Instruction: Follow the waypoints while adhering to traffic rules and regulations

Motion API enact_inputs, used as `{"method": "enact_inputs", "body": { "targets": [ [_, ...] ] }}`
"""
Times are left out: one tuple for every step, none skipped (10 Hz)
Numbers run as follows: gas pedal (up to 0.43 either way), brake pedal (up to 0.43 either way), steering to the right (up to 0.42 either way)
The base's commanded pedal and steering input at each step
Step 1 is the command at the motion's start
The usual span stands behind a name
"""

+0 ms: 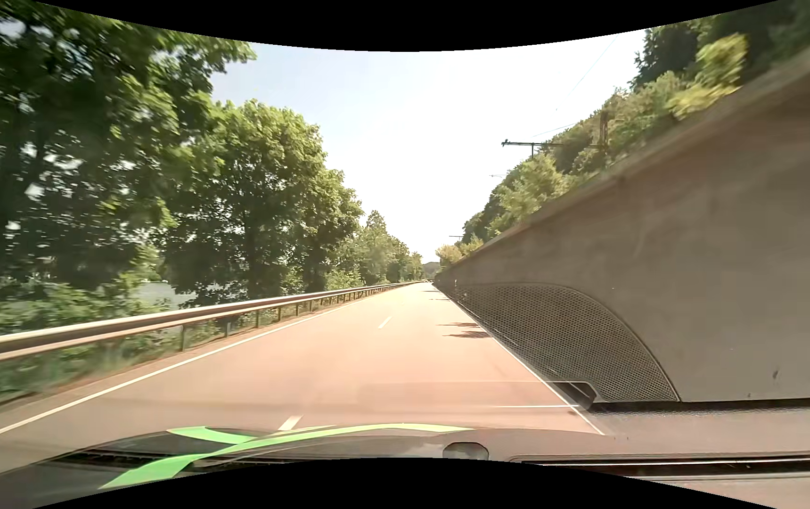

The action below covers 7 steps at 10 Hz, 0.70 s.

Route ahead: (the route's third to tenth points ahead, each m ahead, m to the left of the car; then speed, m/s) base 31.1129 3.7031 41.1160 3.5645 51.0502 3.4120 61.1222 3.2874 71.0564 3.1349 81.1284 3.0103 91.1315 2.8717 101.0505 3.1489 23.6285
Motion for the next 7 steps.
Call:
{"method": "enact_inputs", "body": {
  "targets": [
    [0.248, 0.0, -0.004],
    [0.26, 0.0, -0.004],
    [0.268, 0.0, -0.004],
    [0.268, 0.0, -0.004],
    [0.28, 0.0, -0.004],
    [0.28, 0.0, -0.004],
    [0.248, 0.0, -0.003]
  ]
}}
